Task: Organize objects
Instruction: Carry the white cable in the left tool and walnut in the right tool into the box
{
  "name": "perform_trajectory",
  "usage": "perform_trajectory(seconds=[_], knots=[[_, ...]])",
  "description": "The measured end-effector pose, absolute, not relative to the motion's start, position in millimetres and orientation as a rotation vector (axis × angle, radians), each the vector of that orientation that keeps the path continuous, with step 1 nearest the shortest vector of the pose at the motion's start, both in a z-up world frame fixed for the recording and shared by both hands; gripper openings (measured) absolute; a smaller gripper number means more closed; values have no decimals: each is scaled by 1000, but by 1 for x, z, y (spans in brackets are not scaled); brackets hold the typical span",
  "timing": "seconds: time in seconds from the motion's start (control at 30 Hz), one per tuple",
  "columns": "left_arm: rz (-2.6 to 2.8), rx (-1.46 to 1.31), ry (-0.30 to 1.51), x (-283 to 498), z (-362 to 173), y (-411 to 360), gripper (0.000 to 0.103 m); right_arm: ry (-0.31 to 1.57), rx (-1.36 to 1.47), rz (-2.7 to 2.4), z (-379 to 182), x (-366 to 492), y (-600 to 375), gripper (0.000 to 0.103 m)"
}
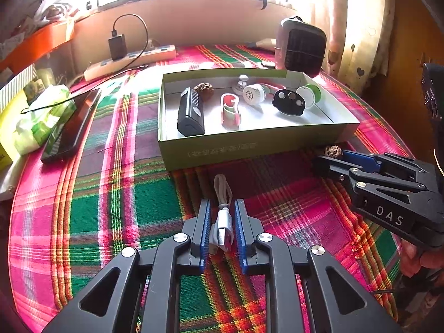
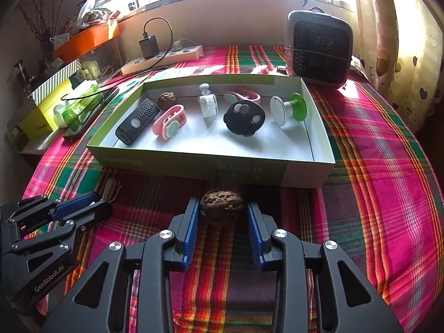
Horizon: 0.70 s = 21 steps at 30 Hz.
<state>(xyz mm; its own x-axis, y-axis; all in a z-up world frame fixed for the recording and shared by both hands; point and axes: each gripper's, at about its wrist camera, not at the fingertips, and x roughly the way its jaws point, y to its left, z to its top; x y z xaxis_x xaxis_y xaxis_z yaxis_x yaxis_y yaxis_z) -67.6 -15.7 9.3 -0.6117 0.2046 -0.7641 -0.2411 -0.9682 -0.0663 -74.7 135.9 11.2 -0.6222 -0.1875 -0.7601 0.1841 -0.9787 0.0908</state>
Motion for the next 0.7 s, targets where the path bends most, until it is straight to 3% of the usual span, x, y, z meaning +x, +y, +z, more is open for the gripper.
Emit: perform_trajectory(seconds=[0.7], knots=[[2620,-1215,64,-65,13,-13,12,-6,1206,-2647,17,-65,134,34]])
